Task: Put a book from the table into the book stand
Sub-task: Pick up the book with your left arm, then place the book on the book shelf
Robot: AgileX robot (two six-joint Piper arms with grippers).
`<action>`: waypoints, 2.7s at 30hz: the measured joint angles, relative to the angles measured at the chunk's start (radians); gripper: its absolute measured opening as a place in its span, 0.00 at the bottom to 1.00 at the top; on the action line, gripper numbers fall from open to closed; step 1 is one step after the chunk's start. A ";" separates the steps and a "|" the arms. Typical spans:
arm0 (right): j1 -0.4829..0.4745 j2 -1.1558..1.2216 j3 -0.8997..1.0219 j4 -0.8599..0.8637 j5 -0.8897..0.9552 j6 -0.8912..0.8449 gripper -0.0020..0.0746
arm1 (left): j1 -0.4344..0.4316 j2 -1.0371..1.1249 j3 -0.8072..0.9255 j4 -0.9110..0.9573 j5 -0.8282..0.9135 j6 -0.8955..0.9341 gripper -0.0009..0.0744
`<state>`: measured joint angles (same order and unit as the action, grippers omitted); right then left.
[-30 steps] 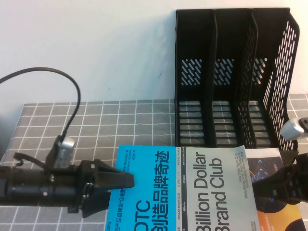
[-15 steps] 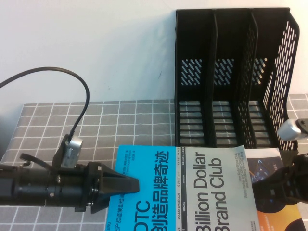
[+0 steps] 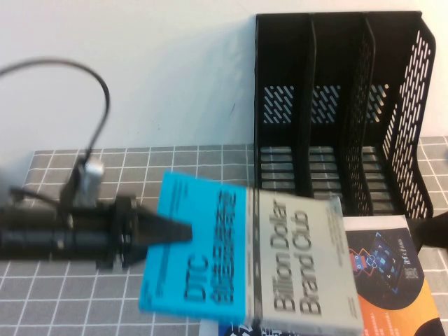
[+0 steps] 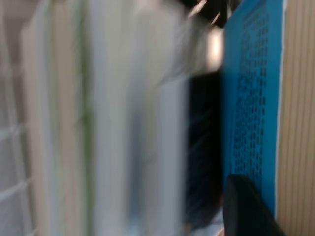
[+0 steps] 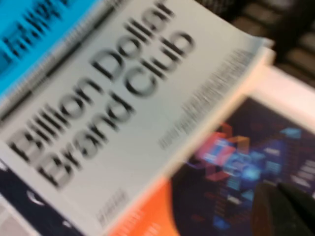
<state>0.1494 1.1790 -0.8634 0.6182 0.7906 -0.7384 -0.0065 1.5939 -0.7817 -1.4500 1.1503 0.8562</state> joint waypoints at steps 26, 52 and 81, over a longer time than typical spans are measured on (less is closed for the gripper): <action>0.000 -0.336 -0.062 -0.335 0.248 0.286 0.02 | -0.275 0.040 -1.123 0.768 -0.219 -0.892 0.26; 0.000 -0.336 -0.062 -0.335 0.250 0.290 0.02 | -0.438 0.187 -1.211 0.895 -0.140 -0.957 0.26; 0.000 -0.336 -0.062 -0.333 0.241 0.290 0.02 | -0.501 0.294 -1.213 1.052 -0.353 -1.123 0.25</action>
<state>0.1494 0.8429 -0.9258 0.2848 1.0315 -0.4488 -0.5073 1.8876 -1.9950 -0.3984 0.7971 -0.2668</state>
